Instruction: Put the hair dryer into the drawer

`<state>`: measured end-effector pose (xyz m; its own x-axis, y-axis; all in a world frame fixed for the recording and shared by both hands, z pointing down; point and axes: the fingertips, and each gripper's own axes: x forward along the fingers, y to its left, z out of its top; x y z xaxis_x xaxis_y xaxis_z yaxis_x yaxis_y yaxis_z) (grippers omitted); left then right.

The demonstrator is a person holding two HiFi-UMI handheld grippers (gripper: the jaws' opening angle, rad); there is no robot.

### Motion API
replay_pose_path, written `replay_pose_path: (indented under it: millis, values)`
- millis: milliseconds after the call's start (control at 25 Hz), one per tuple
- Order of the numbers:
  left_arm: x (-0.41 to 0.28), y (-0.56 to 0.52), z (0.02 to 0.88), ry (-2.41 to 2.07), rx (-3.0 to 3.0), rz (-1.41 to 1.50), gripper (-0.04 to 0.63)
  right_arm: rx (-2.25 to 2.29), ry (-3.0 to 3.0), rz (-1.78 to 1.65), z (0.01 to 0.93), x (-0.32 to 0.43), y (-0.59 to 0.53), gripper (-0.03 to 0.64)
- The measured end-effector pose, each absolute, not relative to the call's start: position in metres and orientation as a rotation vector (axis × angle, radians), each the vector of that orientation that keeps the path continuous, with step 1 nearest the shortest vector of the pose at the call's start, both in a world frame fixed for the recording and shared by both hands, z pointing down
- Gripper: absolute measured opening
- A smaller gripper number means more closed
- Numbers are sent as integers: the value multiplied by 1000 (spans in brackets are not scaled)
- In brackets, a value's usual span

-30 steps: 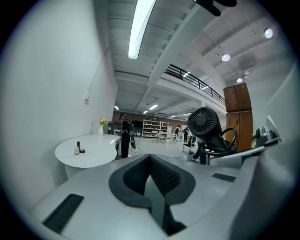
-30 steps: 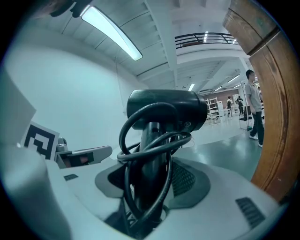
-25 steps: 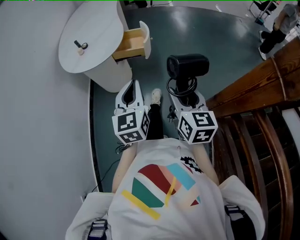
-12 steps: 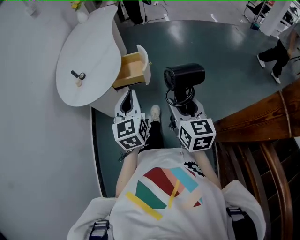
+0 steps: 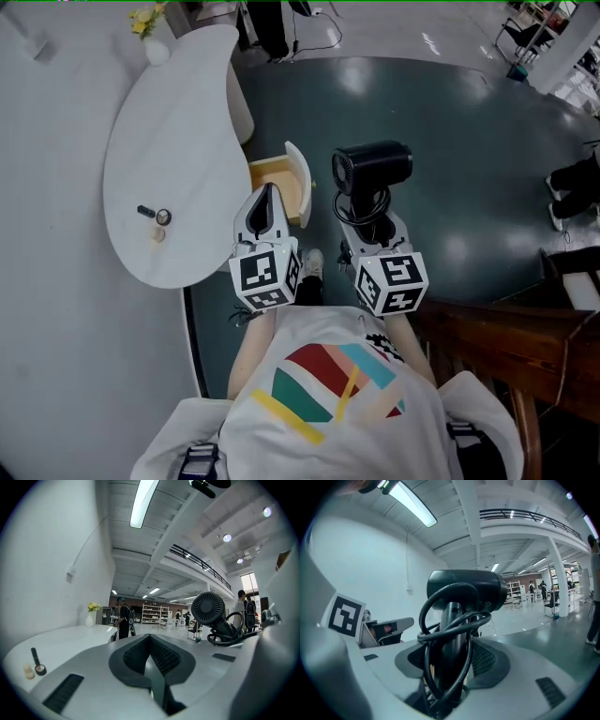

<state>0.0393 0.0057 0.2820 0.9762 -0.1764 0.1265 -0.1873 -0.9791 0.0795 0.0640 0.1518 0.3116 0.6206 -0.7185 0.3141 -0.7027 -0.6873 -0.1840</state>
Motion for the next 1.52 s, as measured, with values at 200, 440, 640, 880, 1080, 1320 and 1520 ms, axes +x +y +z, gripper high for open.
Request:
replay_pose_path:
  millis: [200,440,640,880,1080,1320,1520]
  values:
    - [114,-41,275,-261,3069,146,15,-2782,1250,-547,305,144,88,221]
    - [162,-83,280,-315,3024,157,15,-2753,1273,-571,310,197,46,221]
    - [177,-98,290,-400,2991,215,15,-2727,1346,-645,316,216,29,221]
    - [205,-106,285,-509,2991,205,15,-2668,1488,-651,314,243,14,221]
    - [212,-120,281,-603,2969,183,15,-2620,1588,-631,309,260,-6,221]
    - [209,-127,287,-679,2957,192,15,-2581,1678,-629,312,264,-16,221]
    - [205,-138,283,-737,2967,200,15,-2552,1775,-635,310,263,-32,221]
